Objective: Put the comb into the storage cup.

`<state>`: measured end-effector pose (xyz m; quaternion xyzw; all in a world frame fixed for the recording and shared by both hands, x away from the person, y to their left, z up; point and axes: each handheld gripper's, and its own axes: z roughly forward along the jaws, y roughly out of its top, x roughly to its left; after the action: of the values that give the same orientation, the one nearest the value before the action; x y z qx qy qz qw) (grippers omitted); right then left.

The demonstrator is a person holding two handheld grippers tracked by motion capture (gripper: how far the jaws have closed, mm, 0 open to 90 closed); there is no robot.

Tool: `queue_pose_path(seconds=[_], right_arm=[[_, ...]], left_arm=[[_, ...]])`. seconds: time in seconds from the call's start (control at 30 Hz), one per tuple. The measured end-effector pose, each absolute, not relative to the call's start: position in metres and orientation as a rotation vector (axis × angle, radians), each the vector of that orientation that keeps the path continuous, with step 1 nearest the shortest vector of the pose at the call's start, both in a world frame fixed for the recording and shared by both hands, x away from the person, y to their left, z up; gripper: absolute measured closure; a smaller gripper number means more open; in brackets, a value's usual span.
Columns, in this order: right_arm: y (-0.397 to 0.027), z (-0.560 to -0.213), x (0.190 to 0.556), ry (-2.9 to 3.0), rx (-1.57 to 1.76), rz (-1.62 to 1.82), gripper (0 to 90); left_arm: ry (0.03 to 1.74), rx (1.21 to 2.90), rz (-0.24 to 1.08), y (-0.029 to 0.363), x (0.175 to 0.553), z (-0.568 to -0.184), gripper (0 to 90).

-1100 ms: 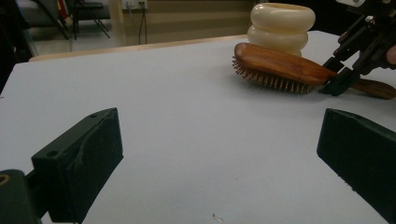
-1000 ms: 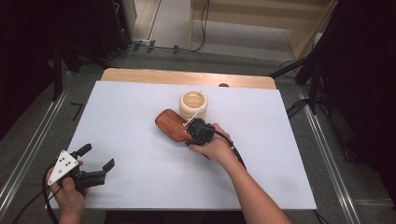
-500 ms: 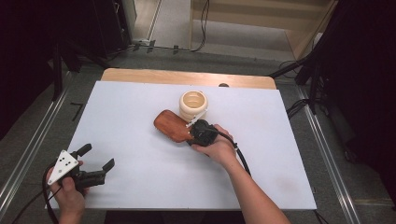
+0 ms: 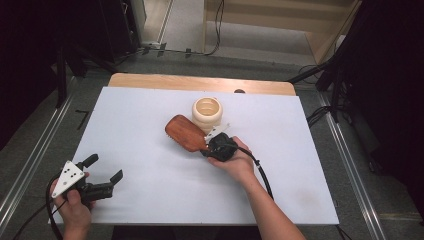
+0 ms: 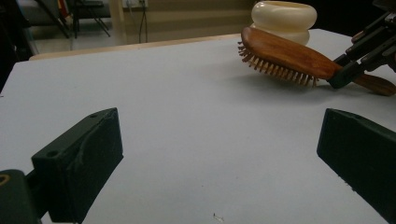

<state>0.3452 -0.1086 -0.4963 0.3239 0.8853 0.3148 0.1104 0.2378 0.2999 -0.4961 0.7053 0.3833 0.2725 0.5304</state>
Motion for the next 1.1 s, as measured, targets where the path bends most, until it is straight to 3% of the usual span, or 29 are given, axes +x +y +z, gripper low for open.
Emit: queue_pose_path(seconds=[1.1], right_arm=[[-0.149, -0.492, 0.302, 2.310, 0.914, 1.308, 70.0]], left_arm=[[0.906, 1.686, 0.663, 0.298, 0.236, -0.496, 0.3]])
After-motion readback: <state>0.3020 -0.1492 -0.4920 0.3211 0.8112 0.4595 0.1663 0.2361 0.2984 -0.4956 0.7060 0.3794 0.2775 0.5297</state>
